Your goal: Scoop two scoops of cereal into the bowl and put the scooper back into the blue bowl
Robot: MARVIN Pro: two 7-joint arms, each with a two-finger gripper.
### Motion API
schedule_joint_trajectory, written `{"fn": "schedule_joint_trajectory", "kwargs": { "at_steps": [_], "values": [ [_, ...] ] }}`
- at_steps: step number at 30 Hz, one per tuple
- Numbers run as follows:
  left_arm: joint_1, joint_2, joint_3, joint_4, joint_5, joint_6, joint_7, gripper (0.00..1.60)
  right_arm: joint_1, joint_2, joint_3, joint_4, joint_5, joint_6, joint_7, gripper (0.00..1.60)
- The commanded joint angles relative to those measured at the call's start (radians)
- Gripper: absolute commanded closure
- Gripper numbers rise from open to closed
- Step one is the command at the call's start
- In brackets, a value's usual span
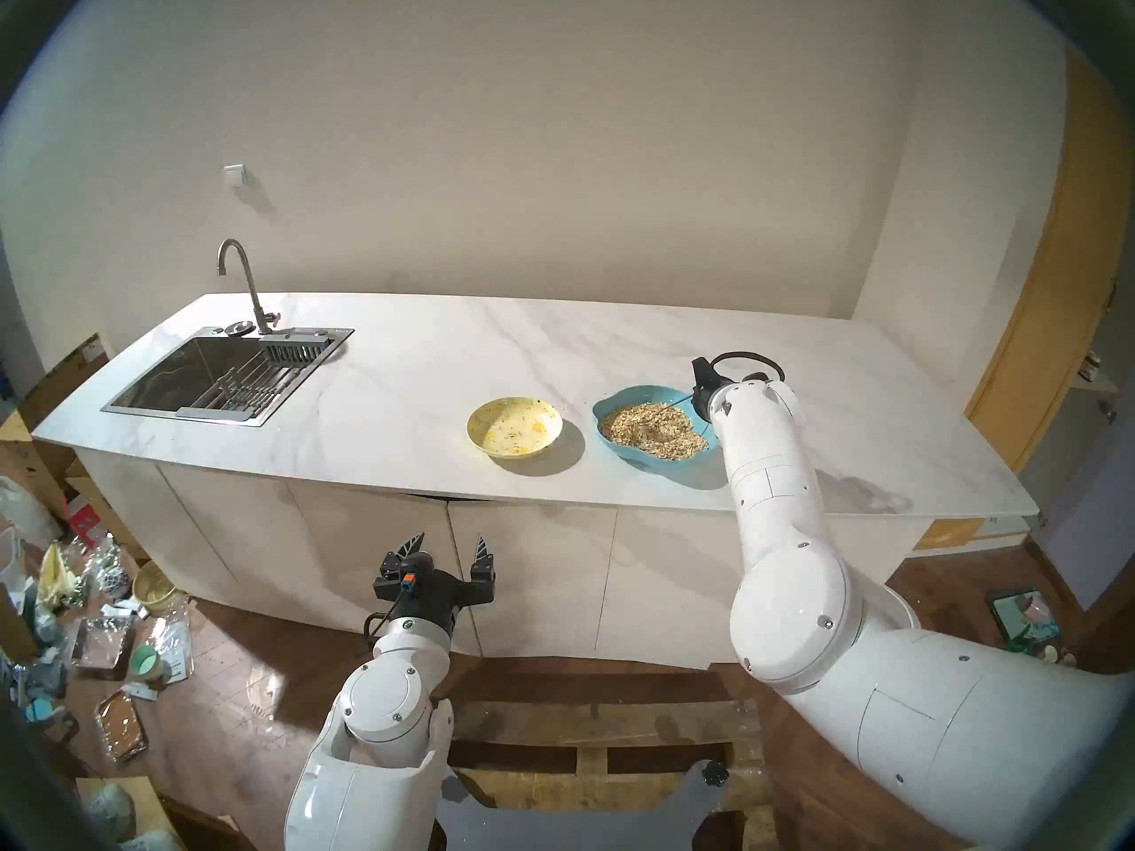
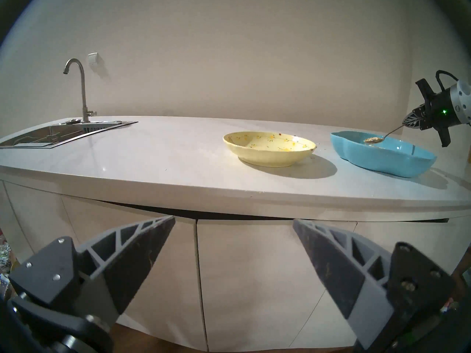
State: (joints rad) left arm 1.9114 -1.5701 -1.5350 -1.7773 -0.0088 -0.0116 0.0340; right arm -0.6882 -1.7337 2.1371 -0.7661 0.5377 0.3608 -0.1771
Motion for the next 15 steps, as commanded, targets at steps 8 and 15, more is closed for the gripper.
{"fn": "schedule_joint_trajectory", "kwargs": {
  "at_steps": [8,15],
  "values": [
    [-0.005,0.000,0.003,-0.026,-0.002,-0.006,-0.004,0.00,0.035,-0.022,0.055,-0.031,0.051,0.012,-0.003,1.60],
    [-0.005,0.000,0.003,-0.025,-0.002,-0.006,-0.004,0.00,0.034,-0.049,0.059,-0.056,0.059,0.023,-0.010,1.60]
  ]
}}
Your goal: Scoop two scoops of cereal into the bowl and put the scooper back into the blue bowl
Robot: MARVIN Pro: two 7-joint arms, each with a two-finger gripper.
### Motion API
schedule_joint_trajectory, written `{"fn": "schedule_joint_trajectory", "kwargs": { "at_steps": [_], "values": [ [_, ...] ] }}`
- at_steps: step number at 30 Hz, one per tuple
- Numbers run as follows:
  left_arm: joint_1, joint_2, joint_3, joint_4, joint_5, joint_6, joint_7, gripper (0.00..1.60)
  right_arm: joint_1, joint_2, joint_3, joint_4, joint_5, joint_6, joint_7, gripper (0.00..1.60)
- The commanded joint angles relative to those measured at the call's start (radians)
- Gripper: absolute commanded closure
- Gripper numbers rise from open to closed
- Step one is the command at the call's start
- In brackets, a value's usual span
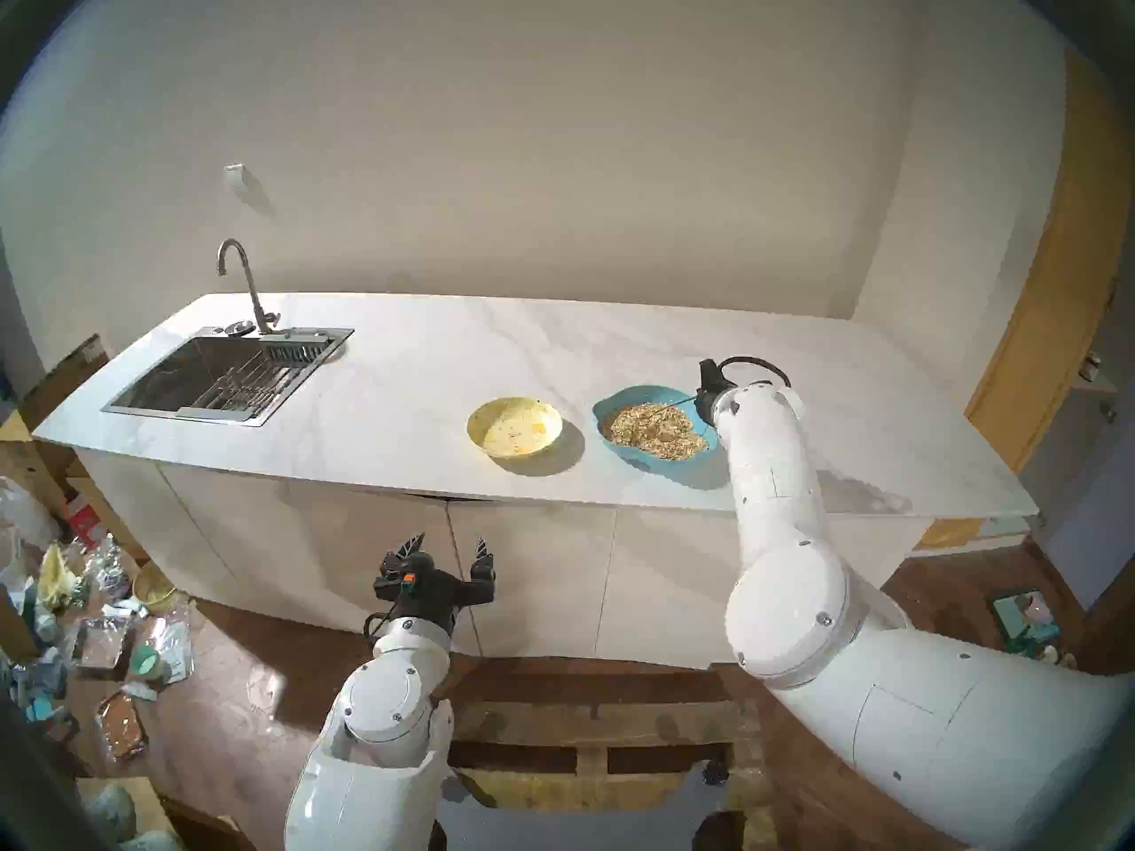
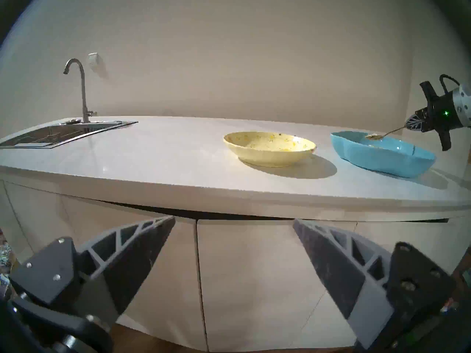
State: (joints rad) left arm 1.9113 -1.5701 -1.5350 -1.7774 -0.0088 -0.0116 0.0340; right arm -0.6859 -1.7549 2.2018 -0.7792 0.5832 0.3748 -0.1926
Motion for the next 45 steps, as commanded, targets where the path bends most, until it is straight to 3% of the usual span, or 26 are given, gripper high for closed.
{"fn": "schedule_joint_trajectory", "kwargs": {
  "at_steps": [1,18,39,45],
  "values": [
    [-0.005,0.000,0.003,-0.025,-0.002,-0.006,-0.004,0.00,0.032,-0.027,-0.006,-0.043,0.014,0.009,0.005,1.60],
    [-0.005,0.000,0.003,-0.025,-0.002,-0.006,-0.004,0.00,0.016,-0.140,-0.064,-0.113,0.002,0.038,-0.029,1.60],
    [-0.005,0.000,0.003,-0.025,-0.001,-0.006,-0.003,0.00,0.036,-0.251,-0.143,-0.028,-0.035,-0.009,-0.044,1.60],
    [-0.005,0.000,0.003,-0.025,-0.001,-0.006,-0.004,0.00,0.044,-0.252,-0.167,0.003,-0.050,-0.029,-0.039,1.60]
  ]
}}
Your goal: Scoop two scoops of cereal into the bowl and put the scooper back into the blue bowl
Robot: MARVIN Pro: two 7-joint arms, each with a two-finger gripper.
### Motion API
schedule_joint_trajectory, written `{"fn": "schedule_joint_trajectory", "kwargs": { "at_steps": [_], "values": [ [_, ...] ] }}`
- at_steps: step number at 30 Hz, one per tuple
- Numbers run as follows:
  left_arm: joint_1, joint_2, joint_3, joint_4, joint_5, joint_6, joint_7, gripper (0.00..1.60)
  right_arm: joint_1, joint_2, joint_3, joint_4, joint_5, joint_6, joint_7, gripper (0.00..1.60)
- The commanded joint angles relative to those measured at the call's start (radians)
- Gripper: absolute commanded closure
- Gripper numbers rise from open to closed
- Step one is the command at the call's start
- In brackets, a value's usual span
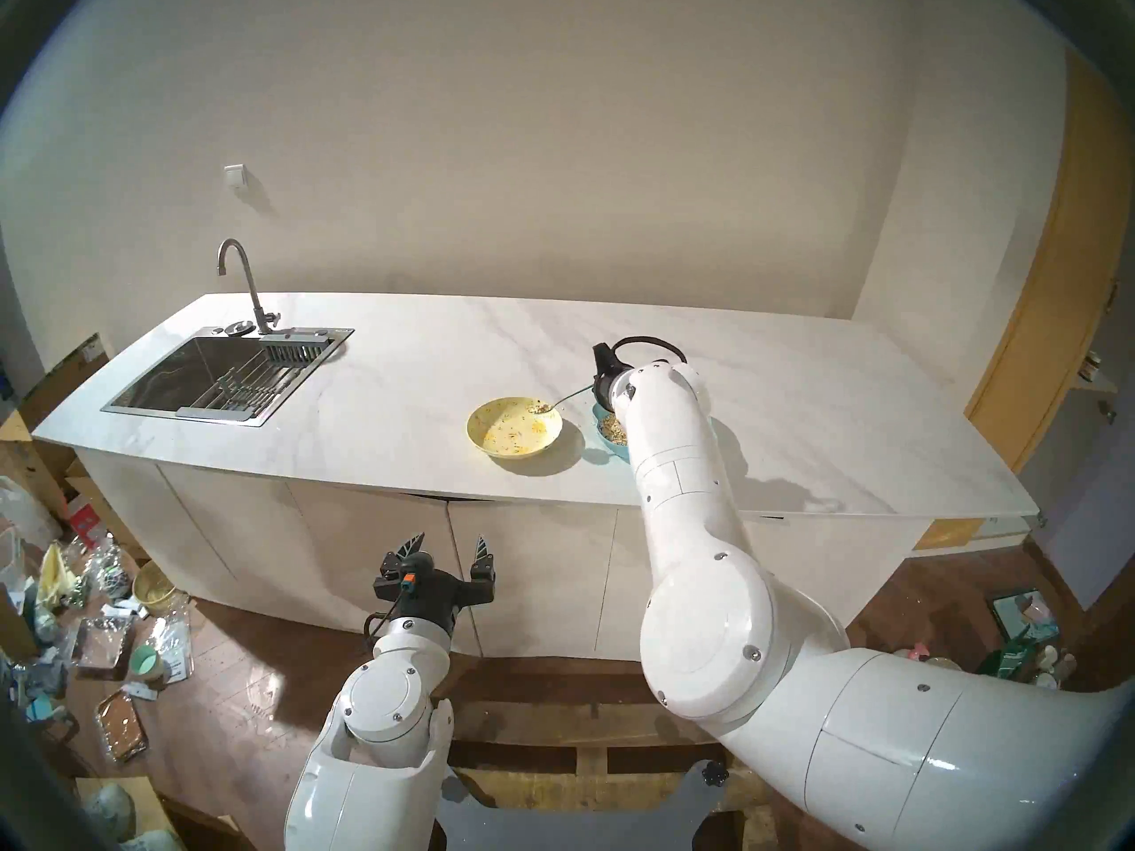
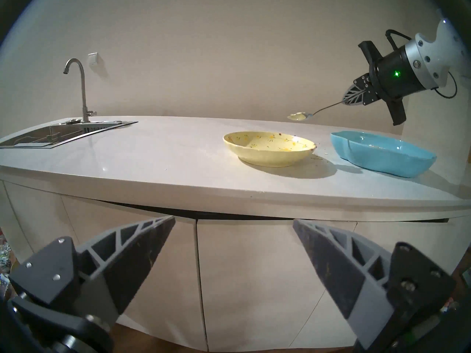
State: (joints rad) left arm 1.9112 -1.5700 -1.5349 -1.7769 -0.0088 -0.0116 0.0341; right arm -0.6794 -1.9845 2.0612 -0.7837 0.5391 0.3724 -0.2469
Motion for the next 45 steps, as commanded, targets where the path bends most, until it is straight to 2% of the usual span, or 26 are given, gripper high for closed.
{"fn": "schedule_joint_trajectory", "kwargs": {
  "at_steps": [1,5,10,16,17,26,33,39,45],
  "values": [
    [-0.005,0.000,0.003,-0.025,-0.002,-0.006,-0.004,0.00,0.036,-0.023,-0.034,0.011,-0.013,-0.032,0.017,1.60],
    [-0.005,0.000,0.003,-0.025,-0.001,-0.006,-0.004,0.00,0.018,-0.023,-0.097,0.010,-0.060,-0.063,0.038,1.60],
    [-0.005,0.000,0.003,-0.025,-0.002,-0.006,-0.004,0.00,-0.020,-0.023,-0.196,-0.005,-0.082,-0.100,0.106,1.60],
    [-0.005,0.000,0.003,-0.025,-0.001,-0.006,-0.004,0.00,-0.057,-0.023,-0.319,-0.038,-0.147,-0.160,0.152,1.60],
    [-0.005,0.000,0.003,-0.025,-0.001,-0.006,-0.004,0.00,-0.057,-0.023,-0.319,-0.038,-0.147,-0.160,0.152,1.60],
    [-0.005,0.000,0.003,-0.026,-0.002,-0.006,-0.004,0.00,-0.086,-0.007,-0.466,-0.042,-0.237,-0.272,0.177,1.60],
    [-0.004,0.000,0.002,-0.027,-0.002,-0.005,-0.004,0.00,-0.089,0.026,-0.585,0.027,-0.344,-0.414,0.166,1.60],
    [-0.004,0.000,0.002,-0.027,-0.002,-0.005,-0.004,0.00,-0.052,0.049,-0.640,0.158,-0.377,-0.502,0.155,1.60],
    [-0.005,0.000,0.003,-0.025,-0.002,-0.006,-0.004,0.00,-0.042,0.071,-0.700,0.230,-0.418,-0.566,0.143,1.60]
  ]
}}
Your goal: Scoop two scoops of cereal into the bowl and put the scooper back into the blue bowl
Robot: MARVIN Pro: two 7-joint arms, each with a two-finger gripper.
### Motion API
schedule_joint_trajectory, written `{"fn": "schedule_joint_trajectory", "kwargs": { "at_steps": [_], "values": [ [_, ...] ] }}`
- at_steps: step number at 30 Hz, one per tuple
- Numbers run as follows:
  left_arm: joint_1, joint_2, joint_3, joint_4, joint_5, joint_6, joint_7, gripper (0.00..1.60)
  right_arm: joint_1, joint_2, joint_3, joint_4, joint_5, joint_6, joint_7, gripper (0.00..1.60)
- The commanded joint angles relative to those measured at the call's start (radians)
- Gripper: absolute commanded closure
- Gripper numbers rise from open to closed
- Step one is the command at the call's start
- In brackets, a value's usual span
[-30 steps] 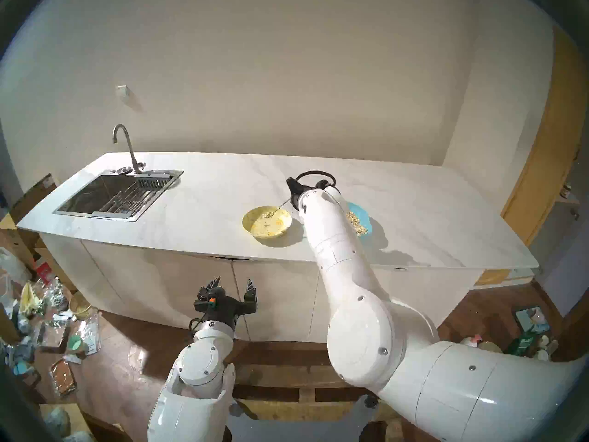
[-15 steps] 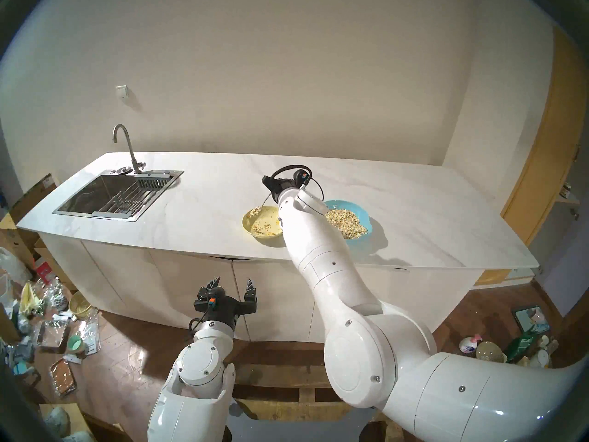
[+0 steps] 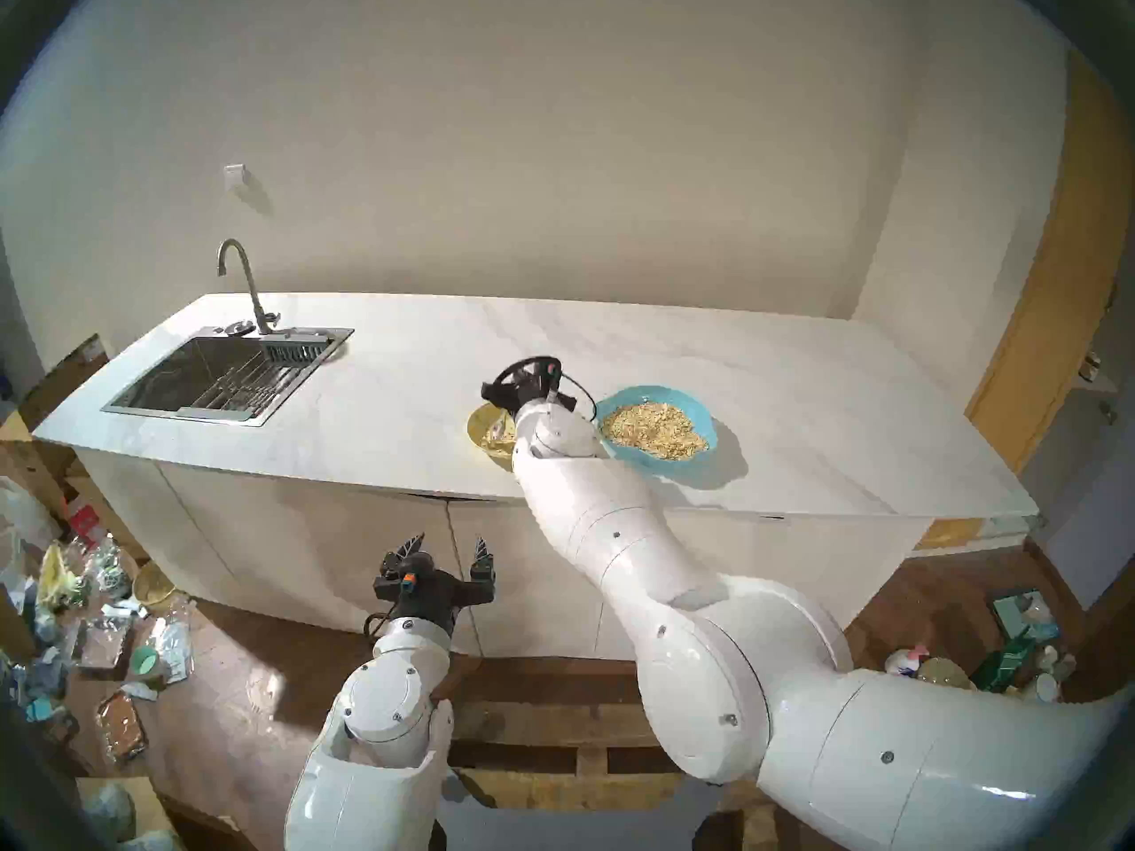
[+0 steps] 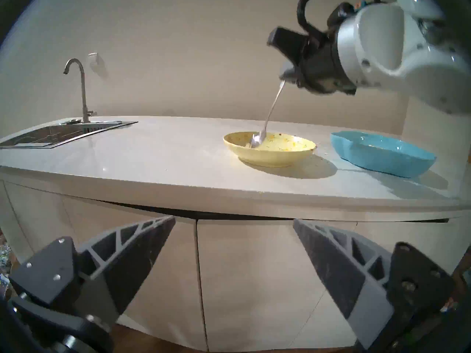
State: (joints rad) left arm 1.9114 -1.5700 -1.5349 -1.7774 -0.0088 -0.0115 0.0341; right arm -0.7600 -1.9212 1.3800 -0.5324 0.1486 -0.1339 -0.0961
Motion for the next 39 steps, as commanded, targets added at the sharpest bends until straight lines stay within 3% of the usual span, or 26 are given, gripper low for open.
{"fn": "schedule_joint_trajectory", "kwargs": {
  "at_steps": [1,10,22,26,30,39],
  "values": [
    [-0.005,0.000,0.003,-0.025,-0.002,-0.006,-0.004,0.00,0.038,0.010,-0.024,-0.018,-0.032,-0.067,-0.011,1.60],
    [-0.005,0.000,0.003,-0.025,-0.002,-0.006,-0.004,0.00,0.063,0.027,-0.031,-0.006,-0.034,-0.084,-0.006,1.60],
    [-0.006,0.000,0.003,-0.024,-0.001,-0.006,-0.003,0.00,0.112,0.032,-0.004,-0.010,-0.006,-0.041,0.017,1.60],
    [-0.006,0.000,0.003,-0.024,-0.001,-0.006,-0.003,0.00,0.131,0.031,0.041,-0.011,0.025,-0.011,0.037,1.60],
    [-0.006,0.000,0.003,-0.024,-0.001,-0.006,-0.003,0.00,0.155,0.028,0.142,-0.007,0.105,0.060,0.068,1.60],
    [-0.006,0.000,0.003,-0.023,-0.001,-0.006,-0.003,0.00,0.226,0.084,0.291,-0.001,0.243,0.191,0.084,1.60]
  ]
}}
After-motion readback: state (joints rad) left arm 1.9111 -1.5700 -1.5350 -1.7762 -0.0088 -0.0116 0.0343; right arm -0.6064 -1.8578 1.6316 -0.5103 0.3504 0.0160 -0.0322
